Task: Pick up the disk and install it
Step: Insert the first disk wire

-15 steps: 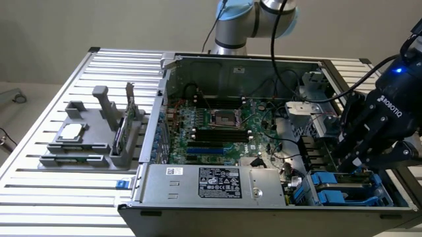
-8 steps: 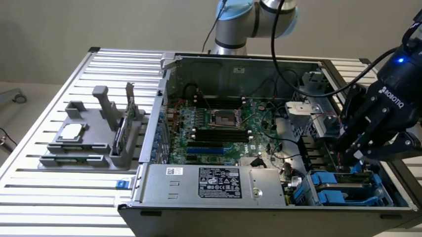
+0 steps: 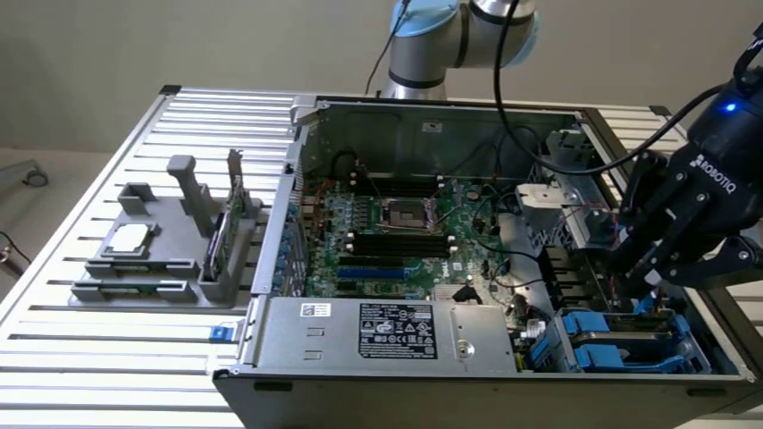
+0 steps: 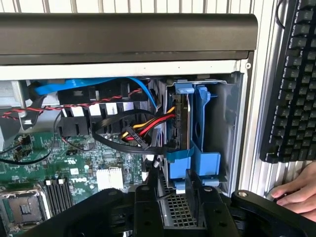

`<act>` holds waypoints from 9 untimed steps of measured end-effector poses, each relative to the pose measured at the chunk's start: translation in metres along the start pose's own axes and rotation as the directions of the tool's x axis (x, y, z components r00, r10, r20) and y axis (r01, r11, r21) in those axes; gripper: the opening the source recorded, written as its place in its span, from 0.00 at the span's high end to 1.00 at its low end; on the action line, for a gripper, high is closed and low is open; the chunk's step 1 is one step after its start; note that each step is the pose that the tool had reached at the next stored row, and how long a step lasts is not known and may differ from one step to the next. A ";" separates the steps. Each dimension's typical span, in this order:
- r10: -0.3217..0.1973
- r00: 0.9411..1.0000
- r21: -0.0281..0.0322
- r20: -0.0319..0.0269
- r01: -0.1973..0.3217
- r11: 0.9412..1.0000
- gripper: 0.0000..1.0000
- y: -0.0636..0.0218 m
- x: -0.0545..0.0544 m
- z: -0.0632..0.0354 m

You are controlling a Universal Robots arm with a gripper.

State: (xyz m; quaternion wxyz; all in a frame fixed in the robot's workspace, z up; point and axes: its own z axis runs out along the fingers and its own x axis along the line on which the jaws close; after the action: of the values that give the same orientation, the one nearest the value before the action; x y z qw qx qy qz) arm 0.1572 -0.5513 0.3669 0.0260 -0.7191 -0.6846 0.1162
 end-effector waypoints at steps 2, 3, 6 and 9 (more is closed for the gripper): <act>0.000 1.000 0.000 0.000 0.000 1.000 0.64 0.0008 0.000 0.0001; 0.000 1.000 0.000 -0.001 0.000 1.000 0.64 0.0011 0.000 0.0001; 0.000 1.000 0.000 -0.001 0.000 1.000 0.64 0.0021 0.000 0.0004; 0.000 1.000 0.000 -0.001 0.000 1.000 0.64 0.0028 0.000 0.0017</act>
State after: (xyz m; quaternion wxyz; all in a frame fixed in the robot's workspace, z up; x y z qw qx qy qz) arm 0.1596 -0.5513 0.3647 0.0263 -0.7191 -0.6847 0.1155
